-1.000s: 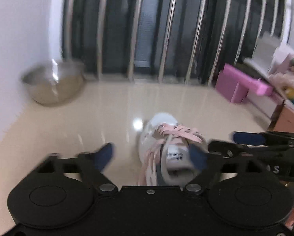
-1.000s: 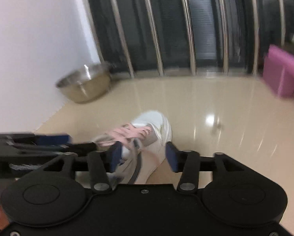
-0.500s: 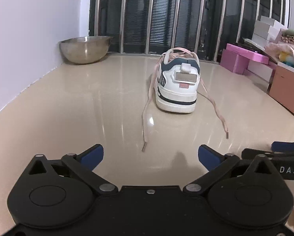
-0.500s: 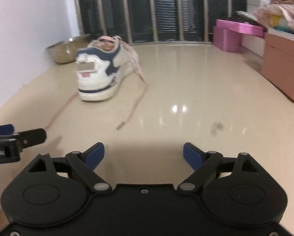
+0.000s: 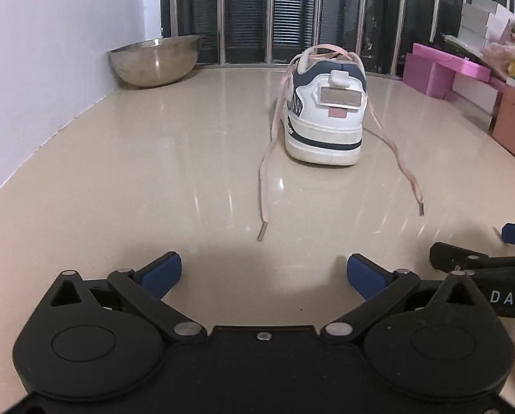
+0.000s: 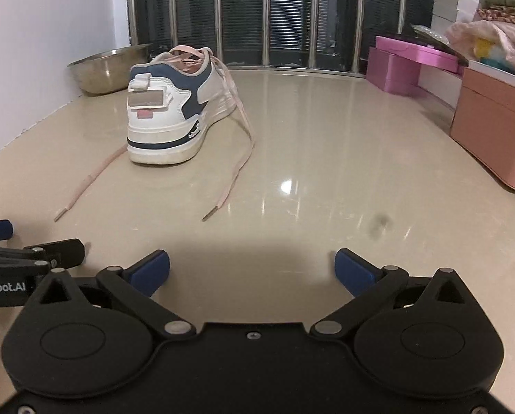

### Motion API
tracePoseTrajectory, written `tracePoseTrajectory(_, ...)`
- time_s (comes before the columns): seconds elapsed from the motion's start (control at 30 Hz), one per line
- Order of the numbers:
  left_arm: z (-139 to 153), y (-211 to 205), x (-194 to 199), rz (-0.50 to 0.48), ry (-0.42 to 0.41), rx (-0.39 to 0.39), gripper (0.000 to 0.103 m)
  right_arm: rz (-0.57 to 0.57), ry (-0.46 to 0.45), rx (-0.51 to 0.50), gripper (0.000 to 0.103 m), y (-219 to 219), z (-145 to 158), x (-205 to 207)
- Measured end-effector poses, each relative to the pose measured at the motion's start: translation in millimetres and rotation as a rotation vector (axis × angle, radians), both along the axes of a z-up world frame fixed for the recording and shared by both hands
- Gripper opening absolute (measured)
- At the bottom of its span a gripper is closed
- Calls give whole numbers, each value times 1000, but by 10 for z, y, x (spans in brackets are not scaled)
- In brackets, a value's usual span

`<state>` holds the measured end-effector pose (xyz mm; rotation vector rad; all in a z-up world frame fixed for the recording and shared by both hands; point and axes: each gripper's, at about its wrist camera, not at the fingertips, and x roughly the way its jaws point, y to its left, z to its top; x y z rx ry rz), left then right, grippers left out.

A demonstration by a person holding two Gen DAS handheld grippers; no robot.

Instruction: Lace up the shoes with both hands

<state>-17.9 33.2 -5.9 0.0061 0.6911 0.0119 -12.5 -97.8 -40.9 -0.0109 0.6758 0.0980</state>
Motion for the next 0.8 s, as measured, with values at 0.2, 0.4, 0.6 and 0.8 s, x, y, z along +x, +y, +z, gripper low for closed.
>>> tracePoseTrajectory(0.2,-94,9,-44,-12,-21,1,103,-7,0,1,103,-23,-1,-9)
tracePoseTrajectory(0.4,-126,13,-89,0,-19,2,103,-5,1,1,103,-37,-1,-4)
tracePoseTrajectory(0.6,-76,27,-42,0,-14,5,103,2,1,0,103,-21,-3,11)
tracePoseTrajectory(0.8,-42,28,-10,2,-11,5,103,-9,1,1,103,22,-1,-9)
